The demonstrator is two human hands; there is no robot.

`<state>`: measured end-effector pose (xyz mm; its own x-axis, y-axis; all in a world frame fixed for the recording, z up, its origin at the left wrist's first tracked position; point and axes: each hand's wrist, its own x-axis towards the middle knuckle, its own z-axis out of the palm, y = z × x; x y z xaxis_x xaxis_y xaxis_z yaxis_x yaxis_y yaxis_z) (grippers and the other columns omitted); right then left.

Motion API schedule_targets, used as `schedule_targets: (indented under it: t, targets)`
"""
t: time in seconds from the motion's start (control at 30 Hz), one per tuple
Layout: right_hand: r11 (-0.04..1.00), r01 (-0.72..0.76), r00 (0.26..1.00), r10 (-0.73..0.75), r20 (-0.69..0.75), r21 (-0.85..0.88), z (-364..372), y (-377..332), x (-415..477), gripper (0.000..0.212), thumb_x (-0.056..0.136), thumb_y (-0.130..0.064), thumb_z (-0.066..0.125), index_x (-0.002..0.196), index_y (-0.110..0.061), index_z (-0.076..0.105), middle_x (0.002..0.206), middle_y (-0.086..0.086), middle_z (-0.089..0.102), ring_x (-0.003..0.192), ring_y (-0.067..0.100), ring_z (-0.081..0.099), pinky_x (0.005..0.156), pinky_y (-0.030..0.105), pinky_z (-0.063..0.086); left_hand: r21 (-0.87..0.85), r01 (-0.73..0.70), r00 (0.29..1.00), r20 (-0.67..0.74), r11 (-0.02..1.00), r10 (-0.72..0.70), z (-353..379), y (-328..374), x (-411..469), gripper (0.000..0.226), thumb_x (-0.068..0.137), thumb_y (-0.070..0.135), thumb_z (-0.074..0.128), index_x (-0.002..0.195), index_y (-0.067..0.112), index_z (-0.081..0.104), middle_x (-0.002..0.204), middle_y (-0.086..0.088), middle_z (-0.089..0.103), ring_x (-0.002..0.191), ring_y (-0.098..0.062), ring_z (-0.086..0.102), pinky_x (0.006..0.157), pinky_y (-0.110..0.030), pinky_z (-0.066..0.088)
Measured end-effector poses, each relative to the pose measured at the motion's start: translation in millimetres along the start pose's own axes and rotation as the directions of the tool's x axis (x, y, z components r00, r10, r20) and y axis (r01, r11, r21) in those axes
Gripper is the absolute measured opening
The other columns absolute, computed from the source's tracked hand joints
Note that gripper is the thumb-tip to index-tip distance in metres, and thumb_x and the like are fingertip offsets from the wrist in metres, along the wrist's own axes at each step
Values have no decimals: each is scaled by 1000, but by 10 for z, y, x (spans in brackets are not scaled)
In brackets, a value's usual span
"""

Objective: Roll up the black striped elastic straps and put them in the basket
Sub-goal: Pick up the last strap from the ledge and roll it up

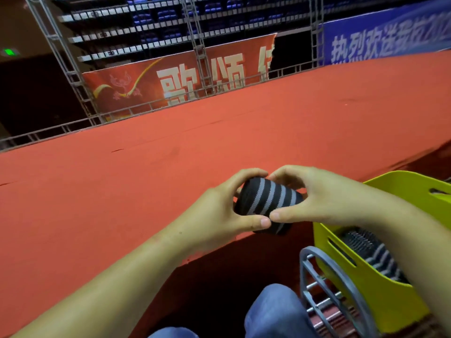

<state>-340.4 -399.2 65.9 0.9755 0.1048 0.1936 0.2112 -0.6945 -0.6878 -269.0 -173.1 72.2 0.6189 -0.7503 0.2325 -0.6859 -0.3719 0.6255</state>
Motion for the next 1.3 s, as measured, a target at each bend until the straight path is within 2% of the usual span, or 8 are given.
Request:
schedule_targets:
  t: [0.17, 0.3, 0.43, 0.53, 0.73, 0.87, 1.13, 1.3]
  targets:
    - [959, -10, 999, 1, -33, -282, -230, 241, -26, 63, 73, -56, 87, 126, -34, 61, 117, -22, 64, 109, 1, 60, 91, 26, 47, 136, -88, 992, 106, 987, 74, 195, 92, 477, 89, 80, 31, 89, 150, 40, 36, 110, 21, 62, 96, 22, 59, 86, -6, 47]
    - [945, -71, 997, 55, -60, -318, -399, 562, -91, 53, 72, -64, 82, 108, -34, 59, 99, -16, 69, 89, 1, 62, 74, 23, 47, 227, -172, 972, 198, 958, 128, 430, 167, 928, 99, 79, 33, 89, 155, 39, 27, 115, 8, 67, 103, -1, 68, 91, -22, 53]
    - [931, -142, 988, 113, -102, -338, -497, 832, -179, 63, 72, -66, 79, 120, -29, 59, 114, -10, 74, 106, 10, 68, 91, 37, 54, 282, -256, 942, 287, 925, 173, 722, 206, 1312, 104, 77, 28, 89, 159, 36, 24, 119, 4, 69, 102, -12, 66, 82, -23, 50]
    - [915, -230, 970, 191, -147, -331, -557, 1070, -197, 55, 70, -66, 81, 104, -30, 58, 101, -13, 73, 97, 8, 69, 85, 33, 55, 245, -284, 923, 334, 927, 194, 945, 188, 1564, 105, 78, 23, 88, 160, 35, 24, 116, 3, 70, 99, -11, 66, 81, -22, 49]
    - [924, -361, 926, 340, -162, -124, -962, 1555, -217, 92, 55, -78, 82, 134, -39, 54, 113, -15, 74, 99, 1, 72, 92, 36, 59, -66, -110, 955, 269, 992, 123, 1400, 49, 1947, 105, 77, 37, 90, 158, 45, 24, 123, 4, 65, 102, 9, 64, 89, -8, 47]
    - [904, -379, 925, 365, -107, -197, -1248, 1762, -213, 67, 67, -65, 86, 121, -30, 69, 103, -14, 78, 92, 1, 73, 90, 34, 59, -186, -47, 964, 248, 981, 93, 1725, 15, 2184, 105, 75, 44, 90, 158, 44, 24, 124, 3, 67, 104, -9, 71, 100, -36, 56]
    - [827, -541, 841, 533, -93, -157, -1306, 2128, -187, 36, 74, -47, 89, 96, -21, 78, 88, -3, 81, 87, 19, 77, 86, 46, 62, -187, -23, 967, 247, 982, 69, 2141, -89, 2394, 96, 79, 42, 88, 157, 38, 32, 146, 3, 57, 130, -11, 58, 111, -34, 47]
    - [651, -636, 759, 626, -181, -414, -1343, 2400, -229, 42, 74, -56, 87, 90, -19, 73, 81, -3, 76, 79, 15, 72, 67, 30, 55, -66, -109, 983, 141, 992, 117, 2028, -303, 2359, 68, 90, 27, 80, 148, 34, 47, 135, 9, 64, 115, 1, 62, 97, -14, 49]
